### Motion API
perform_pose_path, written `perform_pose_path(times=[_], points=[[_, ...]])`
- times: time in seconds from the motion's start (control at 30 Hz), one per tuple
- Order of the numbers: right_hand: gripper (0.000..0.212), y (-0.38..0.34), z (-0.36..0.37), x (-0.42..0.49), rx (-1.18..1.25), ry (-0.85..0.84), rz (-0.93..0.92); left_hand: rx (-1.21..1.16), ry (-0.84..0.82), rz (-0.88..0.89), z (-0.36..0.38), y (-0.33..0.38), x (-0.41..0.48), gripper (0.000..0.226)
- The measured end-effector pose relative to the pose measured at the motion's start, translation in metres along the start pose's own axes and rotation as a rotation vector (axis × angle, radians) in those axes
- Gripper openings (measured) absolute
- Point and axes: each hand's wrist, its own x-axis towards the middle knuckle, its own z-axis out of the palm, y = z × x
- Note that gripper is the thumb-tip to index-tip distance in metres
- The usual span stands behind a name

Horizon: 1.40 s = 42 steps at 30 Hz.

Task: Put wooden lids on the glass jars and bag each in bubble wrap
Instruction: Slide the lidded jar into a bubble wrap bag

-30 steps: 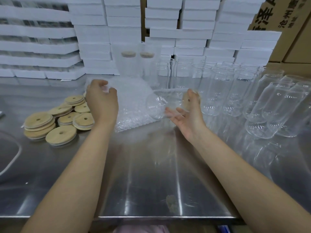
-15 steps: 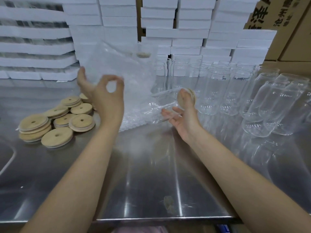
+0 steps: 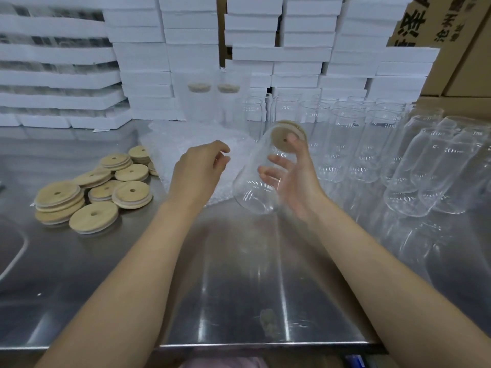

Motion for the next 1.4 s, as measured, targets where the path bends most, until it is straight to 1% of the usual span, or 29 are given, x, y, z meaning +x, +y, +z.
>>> perform_pose_path(times=[0.1,0.17,0.23,0.3,0.37,0.4,0.47,0.5,0.57,0.63,0.7,0.77,0.8,0.9,1.0,1.07,1.13,1.17,1.27,1.33,1.37,1.4], points=[[0.081,0.000,0.001,-0.001,0.033,-0.071,0.029,-0.104,-0.032,0.027,0.002,0.003,-0.001,0.011],[0.088,0.004,0.002,-0.002,0.028,-0.050,0.038,-0.200,-0.070,0.007,0.004,0.005,-0.001,0.005],[0.093,0.006,0.003,-0.002,-0.027,0.003,0.048,-0.257,-0.096,0.005,0.005,0.007,-0.002,0.016],[0.081,0.008,0.002,0.000,-0.051,0.065,-0.002,-0.230,-0.108,0.043,0.005,0.006,-0.001,0.019],[0.071,0.009,-0.001,0.003,-0.030,0.129,-0.045,-0.202,-0.137,0.063,0.006,0.004,0.000,0.028],[0.066,0.010,-0.002,0.004,-0.013,0.158,-0.056,-0.208,-0.160,0.046,0.006,0.004,0.001,0.028],[0.062,0.010,-0.005,0.005,0.035,0.206,-0.058,-0.215,-0.196,0.016,0.007,0.002,0.002,0.020],[0.063,0.010,-0.006,0.005,0.075,0.216,-0.050,-0.199,-0.219,0.006,0.006,0.002,0.001,0.029],[0.060,0.007,-0.008,0.004,0.177,0.209,-0.022,-0.180,-0.284,0.007,0.007,0.001,-0.001,0.056],[0.057,0.004,-0.009,0.003,0.309,0.194,0.016,-0.207,-0.299,0.029,0.007,0.006,-0.003,0.069],[0.059,0.003,-0.009,0.004,0.422,0.191,0.034,-0.268,-0.256,0.027,0.007,0.010,-0.004,0.069],[0.052,0.002,-0.007,0.002,0.417,0.204,0.022,-0.317,-0.184,-0.015,0.005,0.014,-0.003,0.065],[0.053,0.003,-0.006,0.001,0.384,0.220,0.005,-0.351,-0.150,-0.042,0.003,0.015,-0.002,0.065],[0.071,0.003,-0.003,0.000,0.272,0.314,-0.101,-0.448,-0.080,-0.067,0.000,0.018,-0.002,0.063],[0.076,0.003,0.001,0.000,0.173,0.392,-0.217,-0.487,-0.039,-0.035,-0.001,0.023,-0.004,0.053],[0.087,0.005,0.003,-0.003,0.110,0.400,-0.271,-0.524,-0.019,0.019,-0.002,0.027,-0.006,0.048],[0.096,0.010,0.006,-0.006,0.105,0.365,-0.288,-0.496,-0.022,0.095,-0.002,0.031,-0.007,0.047],[0.096,0.012,0.007,-0.006,0.127,0.355,-0.281,-0.491,-0.019,0.103,-0.001,0.031,-0.007,0.049],[0.083,0.011,0.007,-0.006,0.225,0.370,-0.239,-0.515,-0.036,-0.014,-0.001,0.024,-0.003,0.054],[0.075,0.010,0.003,-0.006,0.279,0.354,-0.209,-0.336,-0.109,0.041,-0.001,0.016,-0.004,0.061],[0.074,0.009,0.003,-0.007,0.298,0.345,-0.197,-0.204,-0.135,0.106,0.000,0.012,-0.005,0.066],[0.073,0.007,0.003,-0.009,0.304,0.335,-0.192,-0.061,-0.124,0.171,0.003,0.009,-0.006,0.072]])
